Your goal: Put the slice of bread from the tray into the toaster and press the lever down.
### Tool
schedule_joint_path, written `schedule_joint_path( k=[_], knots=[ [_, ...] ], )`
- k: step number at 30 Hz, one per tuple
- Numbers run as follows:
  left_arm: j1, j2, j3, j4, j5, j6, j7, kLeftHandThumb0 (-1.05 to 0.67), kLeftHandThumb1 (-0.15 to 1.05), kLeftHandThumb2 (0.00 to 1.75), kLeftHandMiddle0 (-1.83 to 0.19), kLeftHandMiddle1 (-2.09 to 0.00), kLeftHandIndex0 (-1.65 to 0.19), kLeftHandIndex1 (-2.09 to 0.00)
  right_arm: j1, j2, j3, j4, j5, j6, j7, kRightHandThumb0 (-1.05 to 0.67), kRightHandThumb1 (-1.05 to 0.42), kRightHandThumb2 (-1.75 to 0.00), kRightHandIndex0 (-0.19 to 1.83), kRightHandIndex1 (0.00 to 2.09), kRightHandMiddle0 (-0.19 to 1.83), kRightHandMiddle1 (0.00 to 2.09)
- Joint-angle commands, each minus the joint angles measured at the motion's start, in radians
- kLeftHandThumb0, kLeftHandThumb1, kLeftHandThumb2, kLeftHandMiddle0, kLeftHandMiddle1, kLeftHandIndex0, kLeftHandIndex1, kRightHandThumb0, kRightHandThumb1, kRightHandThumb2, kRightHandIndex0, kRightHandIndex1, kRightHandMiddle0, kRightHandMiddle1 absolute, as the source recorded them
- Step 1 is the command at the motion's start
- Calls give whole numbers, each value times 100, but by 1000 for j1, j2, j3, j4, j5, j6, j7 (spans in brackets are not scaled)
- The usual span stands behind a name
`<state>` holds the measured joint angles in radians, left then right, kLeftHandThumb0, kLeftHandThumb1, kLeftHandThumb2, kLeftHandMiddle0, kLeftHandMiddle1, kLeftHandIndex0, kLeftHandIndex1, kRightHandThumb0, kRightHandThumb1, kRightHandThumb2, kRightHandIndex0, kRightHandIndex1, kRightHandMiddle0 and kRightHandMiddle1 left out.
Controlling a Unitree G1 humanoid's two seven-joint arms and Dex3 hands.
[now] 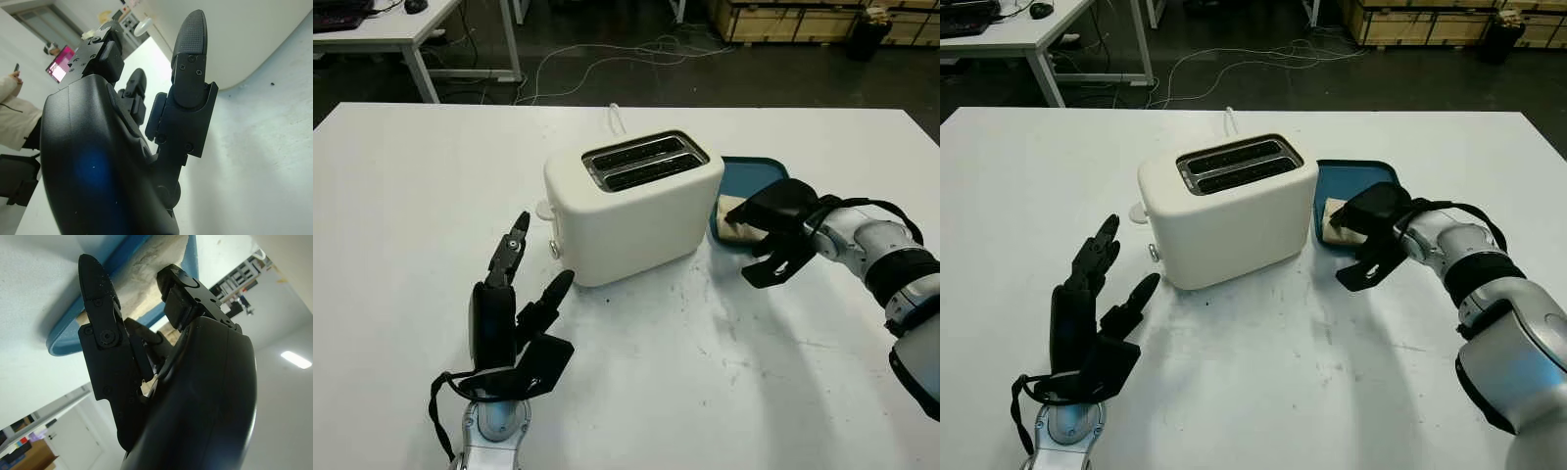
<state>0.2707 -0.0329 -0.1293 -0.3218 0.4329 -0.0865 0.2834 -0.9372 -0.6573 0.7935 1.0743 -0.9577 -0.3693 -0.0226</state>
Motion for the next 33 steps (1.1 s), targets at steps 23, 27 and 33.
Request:
schedule_joint_path(
  k=[23,27,33],
  knots=[
    [7,-6,-7,-13,9,15,1,-62,92,26,-43,-5,-35,0,188,-141,-331,-399,312,-247,247,-13,-78,-1,100,105,121,24],
    [6,-4,-8,-12,3,14,-5,-61,92,26,-43,-4,-34,0,238,-135,-415,-462,384,-260,259,12,-82,-1,78,169,79,144],
    [5,-2,-10,-9,15,17,-1,-62,92,26,-44,-4,-34,0,268,-132,-470,-497,426,-284,286,33,-82,-1,75,174,62,173]
  ],
)
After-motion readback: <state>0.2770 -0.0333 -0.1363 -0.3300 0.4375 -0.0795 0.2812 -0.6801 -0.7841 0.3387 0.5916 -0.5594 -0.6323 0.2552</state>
